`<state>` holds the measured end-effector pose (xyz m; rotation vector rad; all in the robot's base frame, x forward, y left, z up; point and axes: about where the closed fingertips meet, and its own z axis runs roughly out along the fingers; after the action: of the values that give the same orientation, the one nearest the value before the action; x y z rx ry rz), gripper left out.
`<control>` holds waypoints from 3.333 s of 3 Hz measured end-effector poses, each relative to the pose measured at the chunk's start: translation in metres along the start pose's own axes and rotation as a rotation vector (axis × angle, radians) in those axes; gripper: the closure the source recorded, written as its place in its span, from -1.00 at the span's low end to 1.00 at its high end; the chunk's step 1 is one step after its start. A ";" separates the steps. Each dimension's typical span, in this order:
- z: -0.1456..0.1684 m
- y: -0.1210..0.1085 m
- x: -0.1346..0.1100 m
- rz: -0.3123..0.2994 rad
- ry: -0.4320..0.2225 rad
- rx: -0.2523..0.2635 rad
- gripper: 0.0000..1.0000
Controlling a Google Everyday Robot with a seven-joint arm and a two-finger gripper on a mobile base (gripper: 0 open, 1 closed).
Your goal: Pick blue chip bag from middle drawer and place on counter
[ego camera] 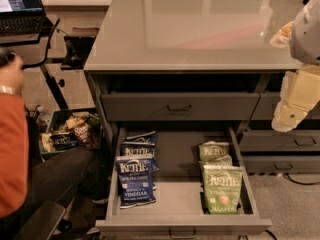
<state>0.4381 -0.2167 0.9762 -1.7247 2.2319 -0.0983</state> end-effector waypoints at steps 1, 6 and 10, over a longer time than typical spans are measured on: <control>0.000 0.000 0.000 0.000 0.000 0.000 -1.00; 0.197 0.042 0.027 0.139 -0.142 -0.075 -1.00; 0.347 0.070 -0.051 0.195 -0.415 -0.112 -1.00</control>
Offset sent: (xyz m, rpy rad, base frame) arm -0.0072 -0.0015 -0.1132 0.0915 0.0618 -0.0485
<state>0.4846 -0.1014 0.6410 -1.4100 2.1035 0.3988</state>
